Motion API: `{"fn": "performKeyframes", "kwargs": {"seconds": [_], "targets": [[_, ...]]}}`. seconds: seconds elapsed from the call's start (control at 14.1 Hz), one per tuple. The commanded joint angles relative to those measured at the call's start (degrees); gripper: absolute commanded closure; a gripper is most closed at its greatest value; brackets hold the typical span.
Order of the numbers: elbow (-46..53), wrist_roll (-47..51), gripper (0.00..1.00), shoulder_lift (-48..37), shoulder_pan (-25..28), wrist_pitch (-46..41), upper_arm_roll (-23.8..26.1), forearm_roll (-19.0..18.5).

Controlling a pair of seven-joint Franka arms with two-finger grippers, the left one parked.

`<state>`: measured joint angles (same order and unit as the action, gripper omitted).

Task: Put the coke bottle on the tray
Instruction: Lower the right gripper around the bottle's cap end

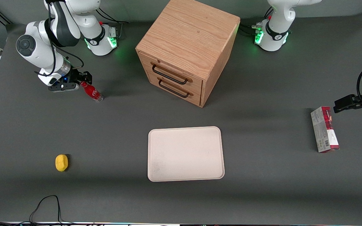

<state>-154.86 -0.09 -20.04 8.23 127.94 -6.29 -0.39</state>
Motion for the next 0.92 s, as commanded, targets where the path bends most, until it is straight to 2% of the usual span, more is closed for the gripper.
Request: {"fn": "performKeyframes", "kwargs": {"seconds": [0.0, 0.21, 0.35, 0.57, 0.85], "targets": [[-0.6, 0.1, 0.61, 0.4, 0.2, 2.0, 0.1, 0.5], [-0.4, 0.0, 0.90, 0.6, 0.2, 2.0, 0.1, 0.3], [-0.2, 0.1, 1.00, 0.6, 0.2, 2.0, 0.1, 0.3], [1.8, 0.4, 1.00, 0.7, 0.2, 0.6, 0.3, 0.5], [13.6, 1.9, 1.00, 1.7, 0.1, -10.1, 3.2, 0.6]]}}
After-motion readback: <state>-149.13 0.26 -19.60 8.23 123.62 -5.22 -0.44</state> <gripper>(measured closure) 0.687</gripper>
